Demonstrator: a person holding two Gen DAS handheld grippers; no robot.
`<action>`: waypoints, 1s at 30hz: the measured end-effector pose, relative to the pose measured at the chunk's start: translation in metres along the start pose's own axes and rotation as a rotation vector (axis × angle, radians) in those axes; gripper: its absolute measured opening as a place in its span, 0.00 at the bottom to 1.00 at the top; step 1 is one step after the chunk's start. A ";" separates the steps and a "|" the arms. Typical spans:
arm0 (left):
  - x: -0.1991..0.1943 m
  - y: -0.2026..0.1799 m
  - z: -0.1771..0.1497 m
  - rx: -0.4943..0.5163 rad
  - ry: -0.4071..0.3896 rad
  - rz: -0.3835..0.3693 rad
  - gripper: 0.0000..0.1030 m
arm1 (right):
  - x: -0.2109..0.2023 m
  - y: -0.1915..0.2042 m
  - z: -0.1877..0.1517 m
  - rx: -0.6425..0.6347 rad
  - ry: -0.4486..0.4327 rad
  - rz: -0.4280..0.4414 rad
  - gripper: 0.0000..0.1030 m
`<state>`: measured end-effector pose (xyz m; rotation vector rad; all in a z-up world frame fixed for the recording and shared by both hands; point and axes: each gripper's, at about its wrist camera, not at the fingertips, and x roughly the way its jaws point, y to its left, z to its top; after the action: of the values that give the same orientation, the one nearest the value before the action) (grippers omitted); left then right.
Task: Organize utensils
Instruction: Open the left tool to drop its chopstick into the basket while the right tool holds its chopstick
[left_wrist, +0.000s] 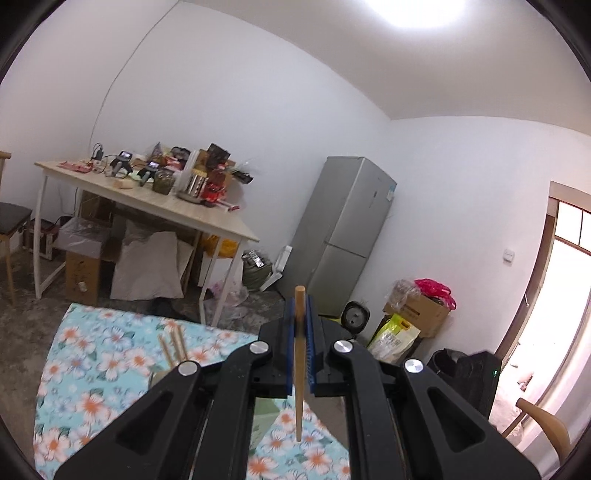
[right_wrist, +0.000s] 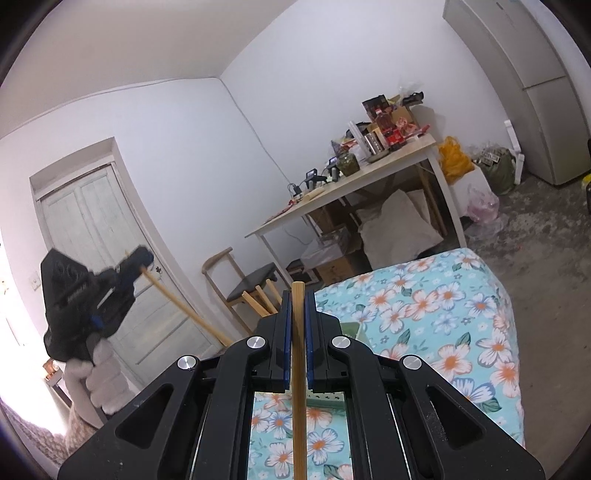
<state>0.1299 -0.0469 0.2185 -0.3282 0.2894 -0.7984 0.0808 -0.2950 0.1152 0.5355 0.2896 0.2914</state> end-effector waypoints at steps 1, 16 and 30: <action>0.005 -0.002 0.004 0.004 -0.005 -0.004 0.05 | 0.000 -0.001 0.001 0.004 0.000 0.004 0.04; 0.051 0.003 0.016 0.005 -0.007 0.027 0.05 | -0.001 -0.003 0.003 0.011 0.011 0.014 0.04; 0.084 0.013 -0.001 0.073 0.052 0.111 0.05 | 0.000 -0.003 0.003 0.019 0.024 0.006 0.04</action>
<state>0.1939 -0.1002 0.2018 -0.2207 0.3239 -0.7071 0.0825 -0.2992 0.1159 0.5525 0.3143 0.3016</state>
